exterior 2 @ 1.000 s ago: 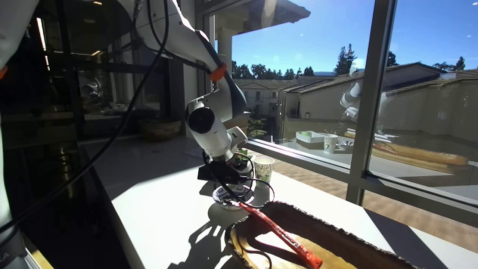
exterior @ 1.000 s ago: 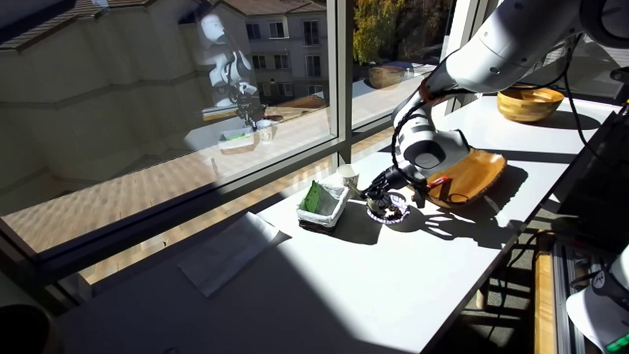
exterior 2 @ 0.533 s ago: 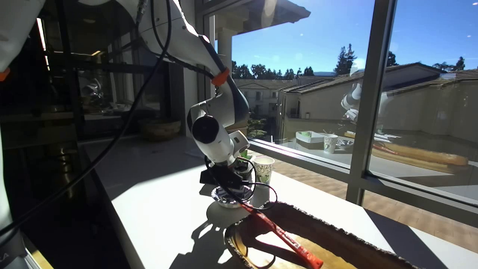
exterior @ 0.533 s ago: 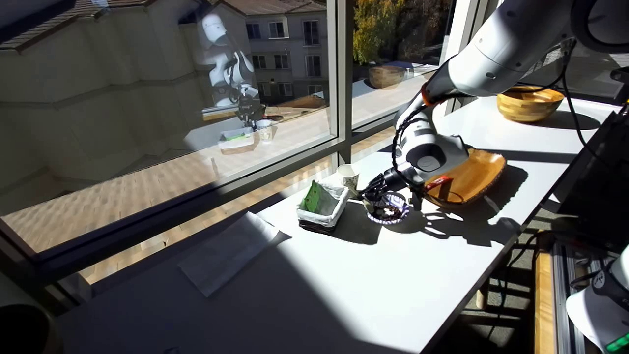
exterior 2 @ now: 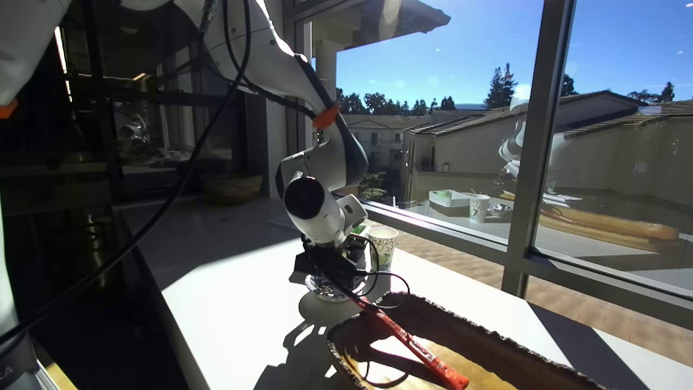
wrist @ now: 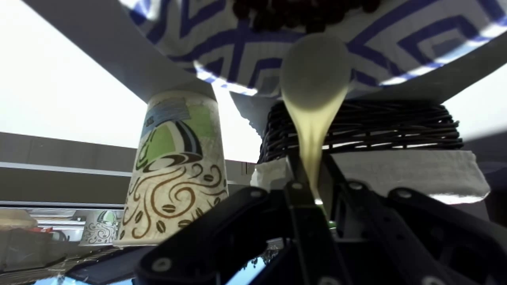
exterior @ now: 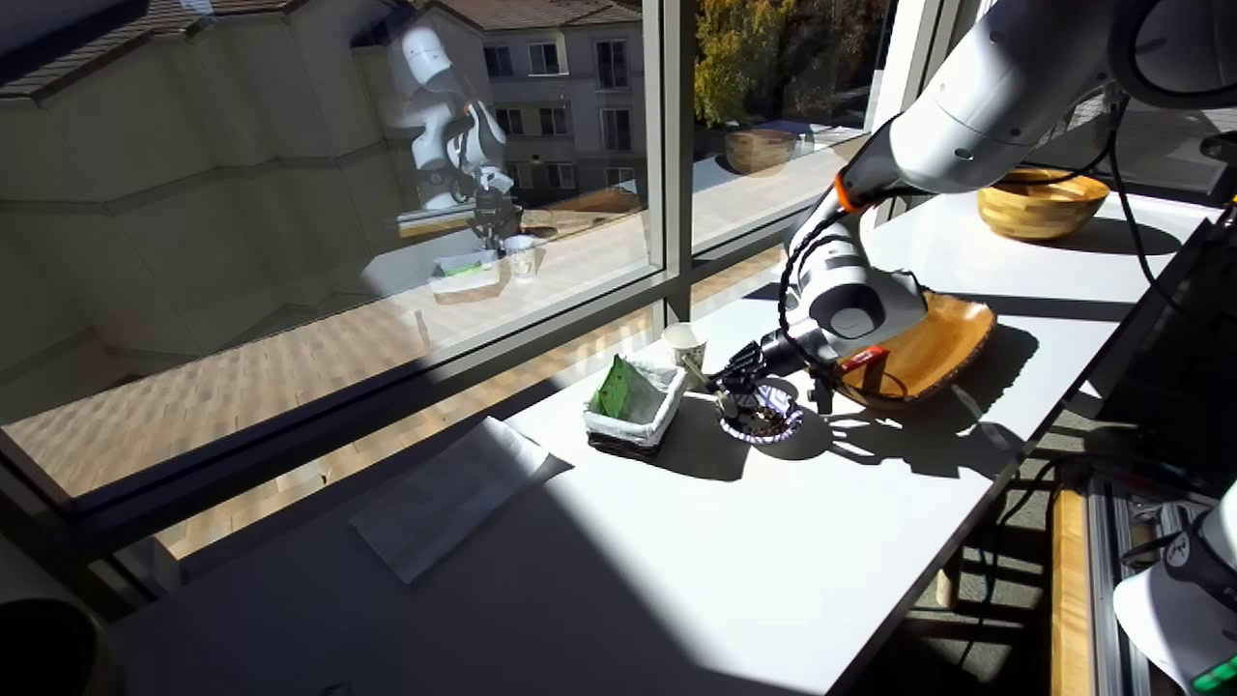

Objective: Take a scoop of the coffee grounds in the bowl using the spoon, empty them into the cup and place the spoon back

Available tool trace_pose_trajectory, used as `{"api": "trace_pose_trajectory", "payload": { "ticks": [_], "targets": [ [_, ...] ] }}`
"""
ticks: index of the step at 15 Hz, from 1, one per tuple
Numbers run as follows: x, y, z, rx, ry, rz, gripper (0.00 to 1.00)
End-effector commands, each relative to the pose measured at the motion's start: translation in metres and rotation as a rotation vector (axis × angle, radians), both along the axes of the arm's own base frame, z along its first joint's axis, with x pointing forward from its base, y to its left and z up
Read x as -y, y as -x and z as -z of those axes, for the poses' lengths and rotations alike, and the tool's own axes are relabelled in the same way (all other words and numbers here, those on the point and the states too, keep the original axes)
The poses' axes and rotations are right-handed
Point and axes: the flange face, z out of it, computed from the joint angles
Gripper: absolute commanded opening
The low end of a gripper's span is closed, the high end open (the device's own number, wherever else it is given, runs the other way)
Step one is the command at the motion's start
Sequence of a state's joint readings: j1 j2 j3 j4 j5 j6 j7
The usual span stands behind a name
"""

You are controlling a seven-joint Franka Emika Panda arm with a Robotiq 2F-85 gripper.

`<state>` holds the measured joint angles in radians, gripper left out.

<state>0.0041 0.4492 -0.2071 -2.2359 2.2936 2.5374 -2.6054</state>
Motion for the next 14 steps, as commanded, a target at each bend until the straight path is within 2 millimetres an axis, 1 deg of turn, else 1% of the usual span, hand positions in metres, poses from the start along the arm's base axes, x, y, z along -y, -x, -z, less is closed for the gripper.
{"api": "trace_pose_trajectory", "payload": {
  "ticks": [1, 4, 8, 12, 14],
  "targets": [
    [-0.004, 0.01, 0.012, 0.019, -0.051, -0.04, 0.03],
    [-0.008, 0.015, 0.018, 0.031, -0.073, -0.066, 0.03],
    [-0.009, 0.024, 0.024, -0.005, -0.08, -0.084, 0.03],
    [-0.009, 0.028, 0.02, -0.042, -0.068, -0.094, 0.03],
    [-0.008, 0.027, 0.016, -0.03, -0.074, -0.104, 0.03]
  ]
}}
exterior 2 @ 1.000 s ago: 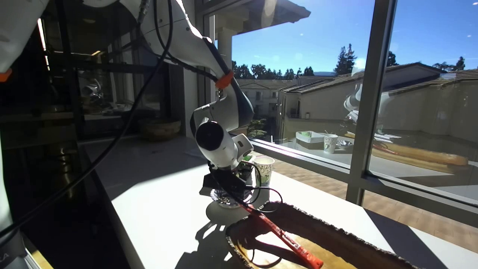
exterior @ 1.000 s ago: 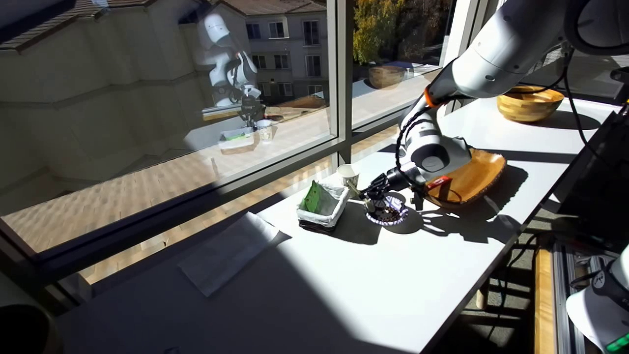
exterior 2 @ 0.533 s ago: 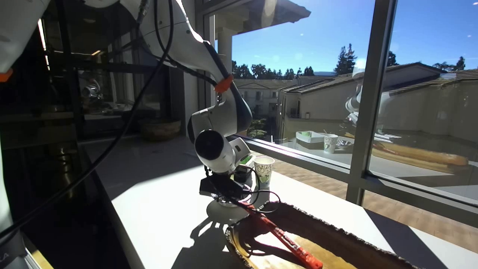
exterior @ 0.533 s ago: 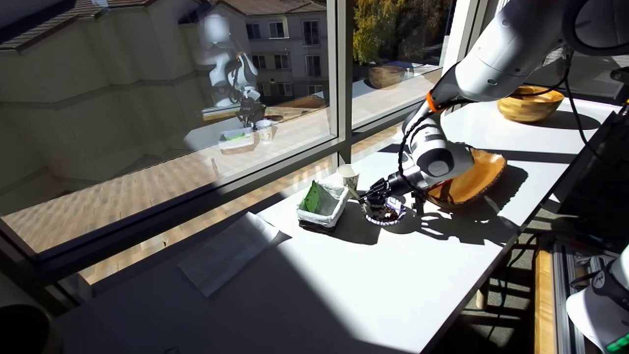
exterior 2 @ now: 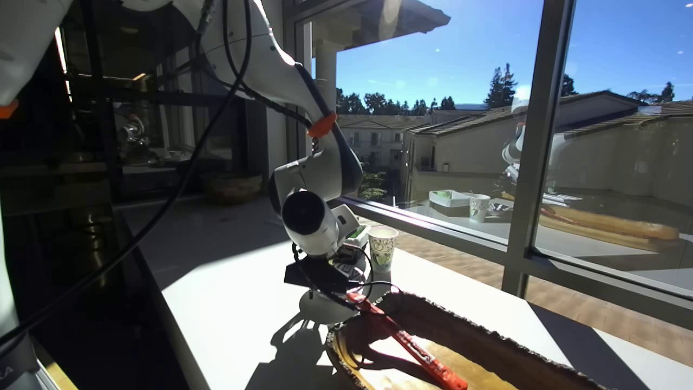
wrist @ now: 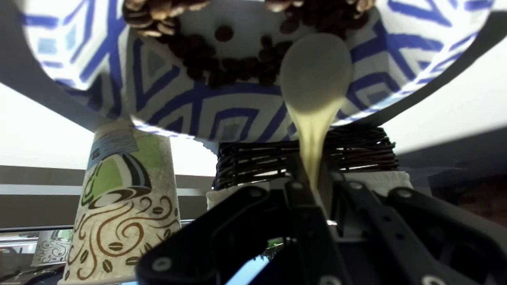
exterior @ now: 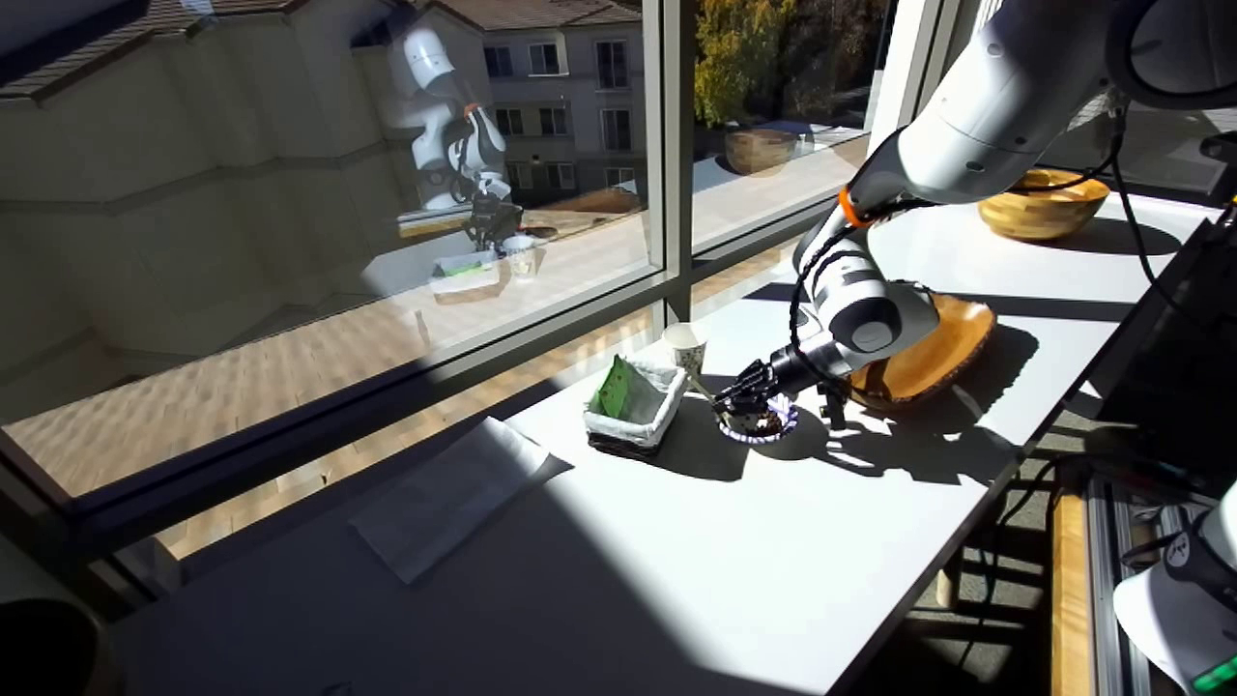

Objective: Take a scoop of the coffee grounds in the bowl using the spoon, empty them into the cup and place the spoon back

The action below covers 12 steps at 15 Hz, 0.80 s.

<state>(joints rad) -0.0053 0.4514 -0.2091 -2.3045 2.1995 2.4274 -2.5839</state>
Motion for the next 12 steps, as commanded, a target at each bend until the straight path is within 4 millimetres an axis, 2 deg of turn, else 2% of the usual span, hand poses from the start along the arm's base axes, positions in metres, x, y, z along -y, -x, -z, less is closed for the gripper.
{"api": "trace_pose_trajectory", "payload": {
  "ticks": [1, 6, 12],
  "targets": [
    [0.001, 0.006, -0.004, -0.01, -0.018, -0.009, 0.03],
    [0.009, 0.011, 0.001, -0.088, 0.004, -0.001, 0.03],
    [0.02, 0.015, -0.001, -0.138, 0.064, -0.013, 0.03]
  ]
}}
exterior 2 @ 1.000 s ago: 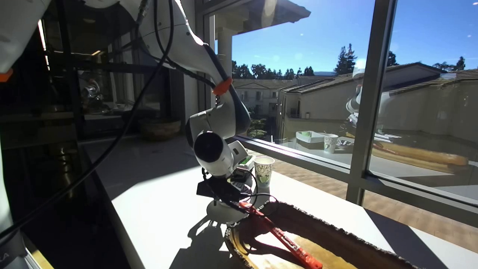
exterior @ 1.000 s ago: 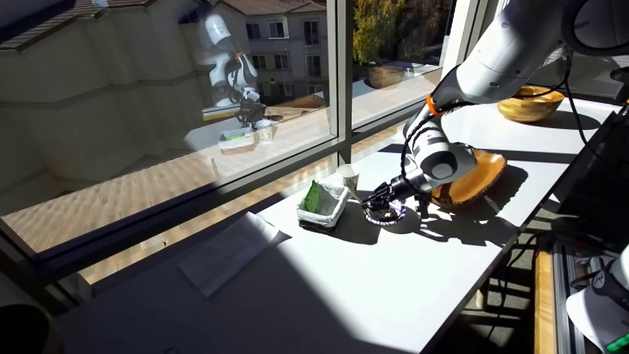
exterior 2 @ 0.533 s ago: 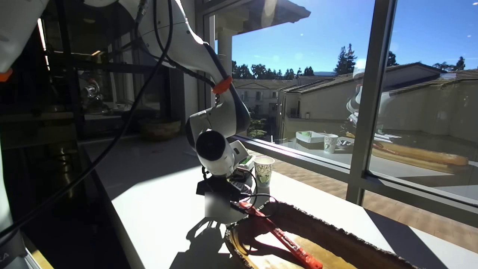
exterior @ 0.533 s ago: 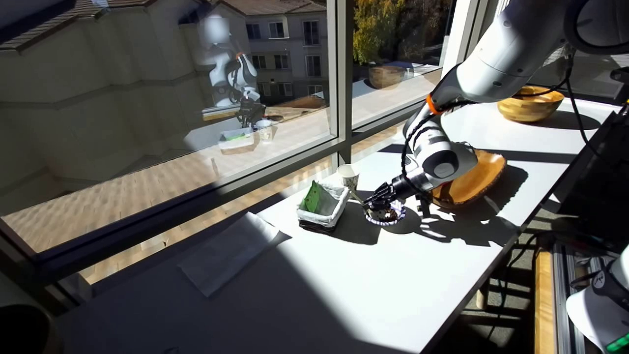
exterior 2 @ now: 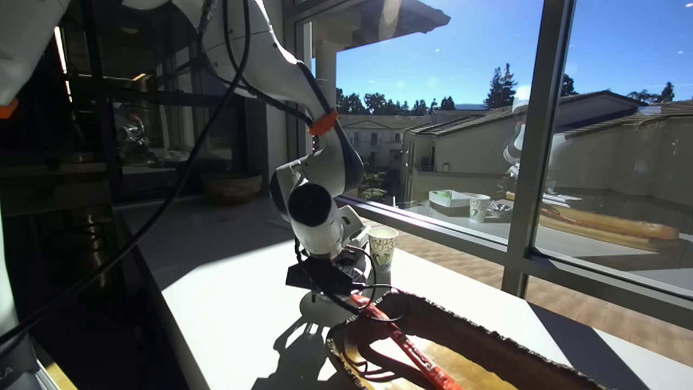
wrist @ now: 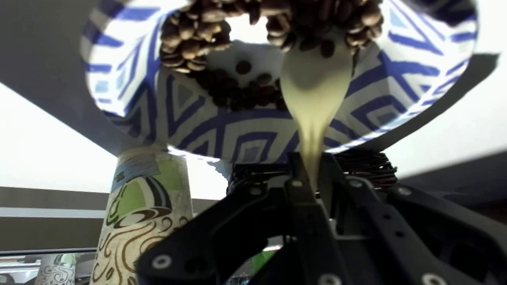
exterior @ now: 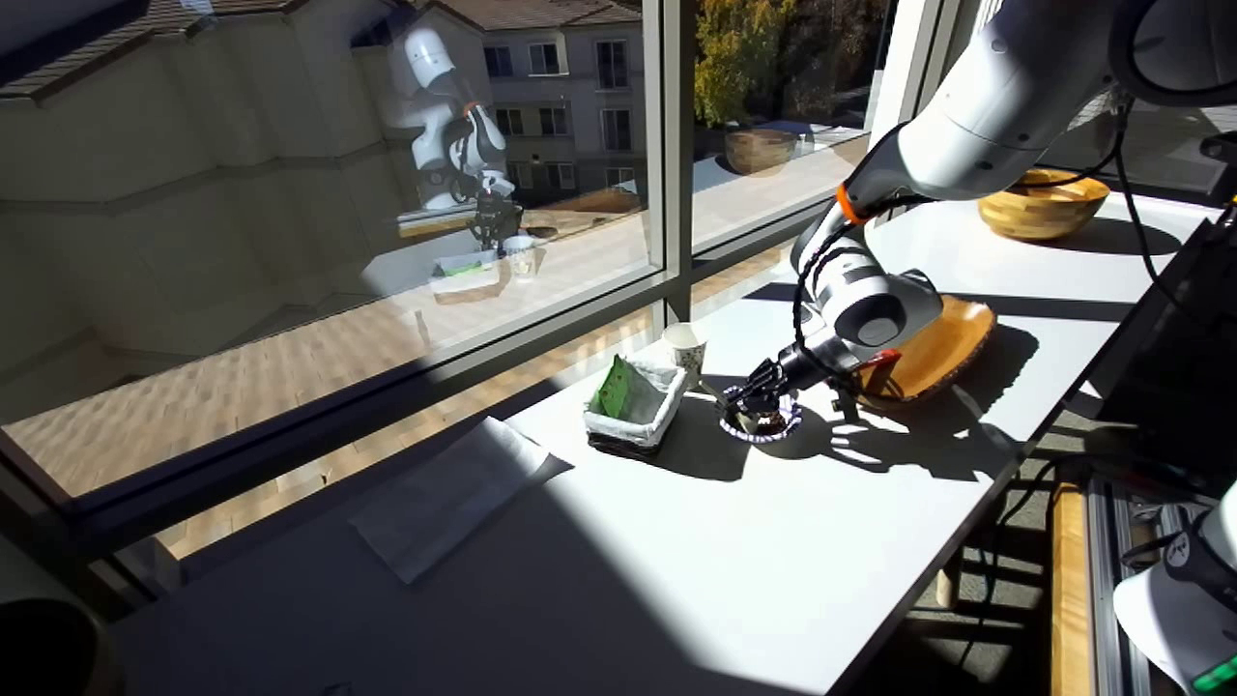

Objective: Take a scoop of the coffee grounds in the bowl using the spoon, empty them into the cup and place the spoon back

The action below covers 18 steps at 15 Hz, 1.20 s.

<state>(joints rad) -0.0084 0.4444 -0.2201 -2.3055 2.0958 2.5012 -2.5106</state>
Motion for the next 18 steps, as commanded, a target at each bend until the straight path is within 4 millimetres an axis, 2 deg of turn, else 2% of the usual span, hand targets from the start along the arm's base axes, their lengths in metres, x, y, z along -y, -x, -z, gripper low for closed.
{"api": "trace_pose_trajectory", "payload": {
  "ticks": [1, 18],
  "targets": [
    [0.0072, 0.0077, 0.0012, -0.062, 0.034, -0.009, 0.03],
    [0.0141, 0.009, -0.0075, -0.247, 0.075, -0.045, 0.03]
  ]
}}
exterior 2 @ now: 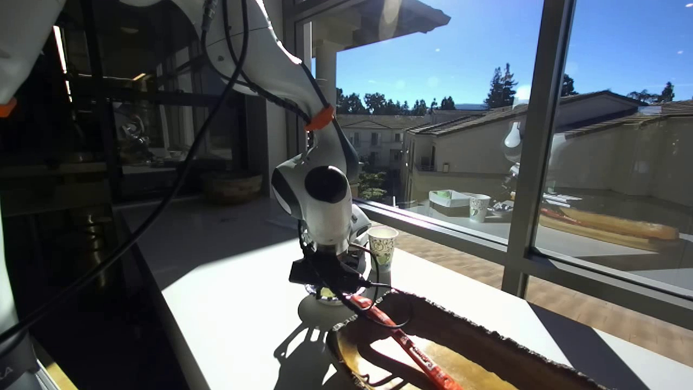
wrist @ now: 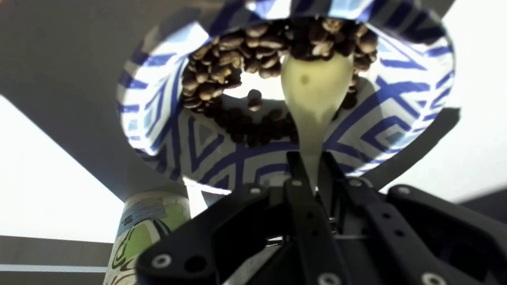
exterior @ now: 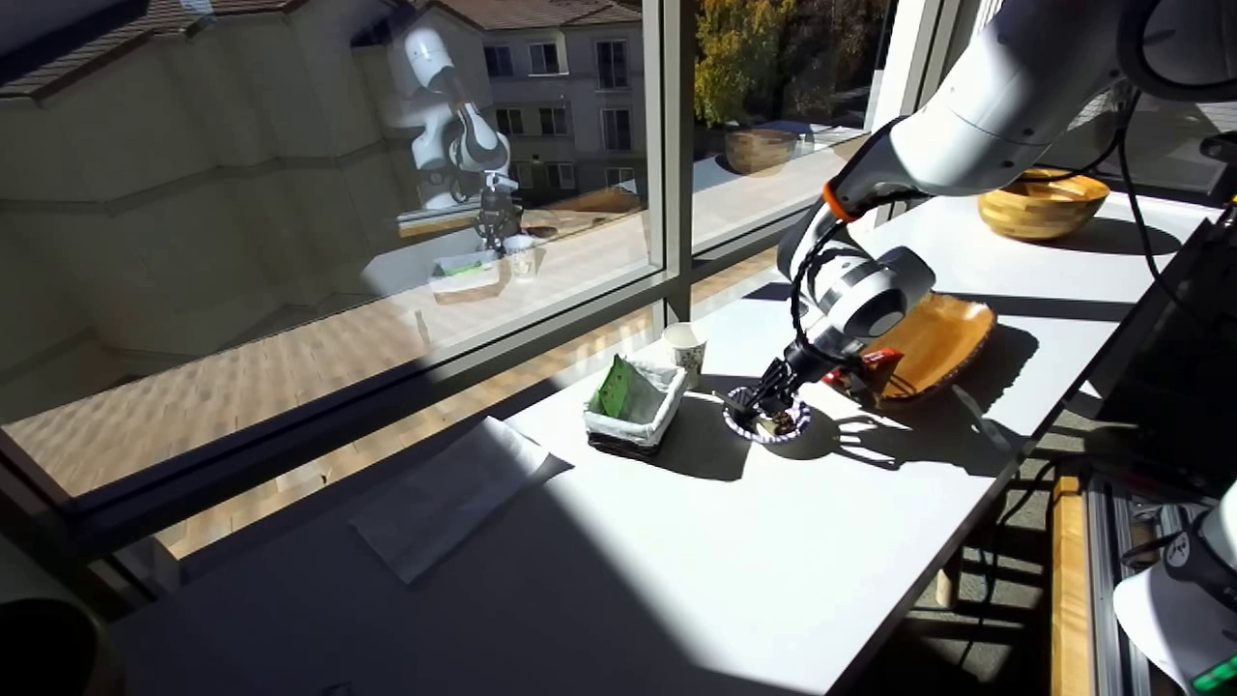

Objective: Take a scoop of the coffee grounds in the bowl using the spoon, empty them into the cup and place the spoon back

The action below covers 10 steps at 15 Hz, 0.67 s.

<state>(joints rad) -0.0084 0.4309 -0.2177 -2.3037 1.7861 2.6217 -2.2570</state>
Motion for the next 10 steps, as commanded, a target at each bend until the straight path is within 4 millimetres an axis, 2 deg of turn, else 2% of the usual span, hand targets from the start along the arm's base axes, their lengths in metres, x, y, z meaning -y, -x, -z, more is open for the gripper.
{"api": "trace_pose_trajectory", "payload": {
  "ticks": [1, 10],
  "targets": [
    [-0.0006, 0.0069, 0.0012, -0.083, 0.028, 0.007, 0.03],
    [-0.0031, -0.0012, -0.0053, -0.198, 0.046, 0.006, 0.03]
  ]
}}
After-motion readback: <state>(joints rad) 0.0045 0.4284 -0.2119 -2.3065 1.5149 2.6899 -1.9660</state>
